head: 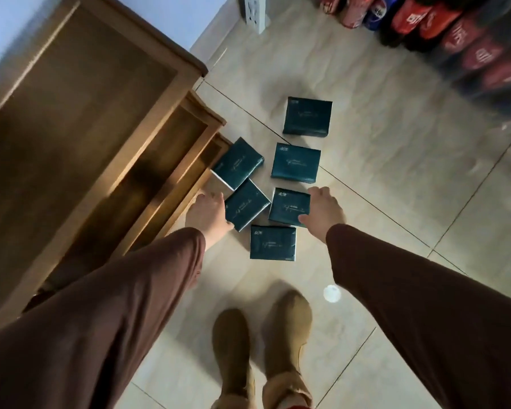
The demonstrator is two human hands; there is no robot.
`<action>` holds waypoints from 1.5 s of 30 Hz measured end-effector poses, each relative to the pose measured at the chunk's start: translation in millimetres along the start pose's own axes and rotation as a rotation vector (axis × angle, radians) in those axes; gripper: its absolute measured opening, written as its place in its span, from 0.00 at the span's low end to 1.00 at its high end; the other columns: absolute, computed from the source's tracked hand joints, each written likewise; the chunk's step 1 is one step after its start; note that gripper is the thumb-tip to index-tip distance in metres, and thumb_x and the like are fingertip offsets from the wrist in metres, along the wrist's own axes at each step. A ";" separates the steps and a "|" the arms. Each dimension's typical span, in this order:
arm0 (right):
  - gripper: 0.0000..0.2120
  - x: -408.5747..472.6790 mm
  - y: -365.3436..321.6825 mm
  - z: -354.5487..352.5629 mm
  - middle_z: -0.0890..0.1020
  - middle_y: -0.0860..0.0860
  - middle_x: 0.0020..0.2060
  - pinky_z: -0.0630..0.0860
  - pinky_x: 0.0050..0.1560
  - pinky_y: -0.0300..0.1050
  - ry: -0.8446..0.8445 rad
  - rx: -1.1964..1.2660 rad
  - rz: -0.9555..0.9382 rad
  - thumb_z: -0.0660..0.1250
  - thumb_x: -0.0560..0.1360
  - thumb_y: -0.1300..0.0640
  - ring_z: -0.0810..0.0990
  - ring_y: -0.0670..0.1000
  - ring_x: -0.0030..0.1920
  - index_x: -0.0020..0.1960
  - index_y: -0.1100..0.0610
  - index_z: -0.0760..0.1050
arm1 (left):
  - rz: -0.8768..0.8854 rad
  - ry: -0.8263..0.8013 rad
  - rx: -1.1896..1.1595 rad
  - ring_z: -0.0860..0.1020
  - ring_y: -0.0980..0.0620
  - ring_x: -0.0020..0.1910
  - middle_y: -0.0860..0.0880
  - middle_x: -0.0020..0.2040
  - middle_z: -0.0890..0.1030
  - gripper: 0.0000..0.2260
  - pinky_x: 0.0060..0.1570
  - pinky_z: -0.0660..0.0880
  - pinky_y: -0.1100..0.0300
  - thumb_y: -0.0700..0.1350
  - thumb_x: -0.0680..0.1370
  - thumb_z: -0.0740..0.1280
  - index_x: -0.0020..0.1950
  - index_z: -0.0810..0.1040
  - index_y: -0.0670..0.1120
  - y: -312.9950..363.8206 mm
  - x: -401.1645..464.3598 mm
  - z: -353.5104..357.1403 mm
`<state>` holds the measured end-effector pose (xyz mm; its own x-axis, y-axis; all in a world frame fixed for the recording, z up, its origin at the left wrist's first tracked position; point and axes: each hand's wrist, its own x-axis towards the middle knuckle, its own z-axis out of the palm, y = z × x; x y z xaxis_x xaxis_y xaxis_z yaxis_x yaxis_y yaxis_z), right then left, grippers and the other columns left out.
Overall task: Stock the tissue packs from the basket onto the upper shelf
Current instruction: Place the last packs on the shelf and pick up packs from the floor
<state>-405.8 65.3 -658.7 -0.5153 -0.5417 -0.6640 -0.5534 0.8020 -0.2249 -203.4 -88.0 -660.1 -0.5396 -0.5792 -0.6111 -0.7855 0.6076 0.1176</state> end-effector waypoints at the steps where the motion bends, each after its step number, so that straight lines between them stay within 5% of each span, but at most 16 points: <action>1: 0.28 14.1 2.2 10.7 0.69 0.57 0.62 0.74 0.55 0.54 -0.020 -0.008 0.011 0.72 0.73 0.55 0.73 0.61 0.59 0.69 0.59 0.65 | -0.028 -0.015 -0.026 0.76 0.45 0.59 0.42 0.62 0.76 0.31 0.55 0.78 0.53 0.59 0.72 0.73 0.66 0.68 0.43 -0.4 11.3 13.2; 4: 0.36 47.2 8.6 38.8 0.69 0.57 0.62 0.74 0.56 0.54 -0.083 -0.036 0.008 0.76 0.69 0.53 0.73 0.62 0.60 0.70 0.58 0.62 | -0.090 -0.040 -0.160 0.78 0.44 0.55 0.43 0.58 0.77 0.34 0.53 0.79 0.52 0.62 0.66 0.77 0.62 0.69 0.44 0.0 40.6 46.5; 9: 0.44 69.8 23.7 69.4 0.69 0.57 0.63 0.74 0.56 0.55 -0.111 -0.041 0.005 0.80 0.64 0.53 0.71 0.62 0.61 0.72 0.55 0.60 | -0.155 -0.030 -0.321 0.71 0.41 0.60 0.44 0.61 0.73 0.40 0.58 0.74 0.48 0.52 0.60 0.82 0.66 0.66 0.45 7.9 63.3 79.0; 18: 0.26 21.8 35.0 -0.6 0.70 0.54 0.55 0.73 0.51 0.48 -0.028 0.141 0.092 0.77 0.66 0.48 0.76 0.58 0.51 0.58 0.57 0.72 | -0.093 -0.040 -0.157 0.73 0.50 0.50 0.48 0.53 0.80 0.25 0.44 0.73 0.57 0.61 0.66 0.77 0.54 0.74 0.47 14.9 34.0 19.3; 21: 0.21 -26.7 32.7 -66.4 0.77 0.50 0.48 0.73 0.44 0.48 -0.002 0.274 0.096 0.76 0.67 0.46 0.78 0.55 0.47 0.51 0.54 0.69 | -0.005 0.011 -0.205 0.78 0.50 0.49 0.49 0.51 0.81 0.25 0.45 0.80 0.54 0.61 0.65 0.77 0.52 0.74 0.48 34.9 1.1 -45.2; 27: 0.18 -147.8 12.1 -259.7 0.81 0.46 0.44 0.78 0.44 0.49 0.178 0.418 0.008 0.73 0.67 0.43 0.80 0.49 0.42 0.51 0.47 0.69 | 0.194 0.200 -0.169 0.77 0.49 0.48 0.49 0.47 0.80 0.19 0.47 0.78 0.51 0.60 0.70 0.74 0.50 0.72 0.49 95.2 -70.0 -253.8; 36: 0.22 -411.4 -2.3 -555.1 0.79 0.49 0.48 0.69 0.41 0.45 0.705 0.311 -0.140 0.74 0.68 0.43 0.78 0.53 0.45 0.56 0.50 0.71 | 0.547 0.522 -0.158 0.78 0.46 0.43 0.49 0.43 0.80 0.18 0.42 0.75 0.50 0.51 0.66 0.76 0.49 0.71 0.48 215.9 -270.3 -585.1; 41: 0.23 -546.2 32.5 -659.6 0.74 0.49 0.49 0.71 0.49 0.47 0.953 0.253 -0.222 0.75 0.69 0.46 0.75 0.53 0.49 0.59 0.55 0.74 | 0.790 0.658 -0.010 0.77 0.44 0.48 0.47 0.47 0.78 0.20 0.44 0.73 0.52 0.52 0.65 0.78 0.51 0.74 0.48 296.2 -374.3 -695.3; 45: 0.22 -628.7 85.4 -724.5 0.76 0.50 0.47 0.67 0.44 0.43 1.076 0.227 -0.205 0.77 0.68 0.49 0.75 0.52 0.47 0.58 0.55 0.75 | 0.930 0.735 0.088 0.74 0.47 0.51 0.49 0.50 0.78 0.23 0.45 0.71 0.53 0.56 0.67 0.78 0.56 0.75 0.48 376.0 -433.8 -748.7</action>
<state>-603.2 292.1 256.3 -0.7865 -0.5162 0.3390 -0.6173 0.6402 -0.4572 -491.7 -15.2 235.3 -0.9587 -0.0514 0.2797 0.0078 0.9784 0.2067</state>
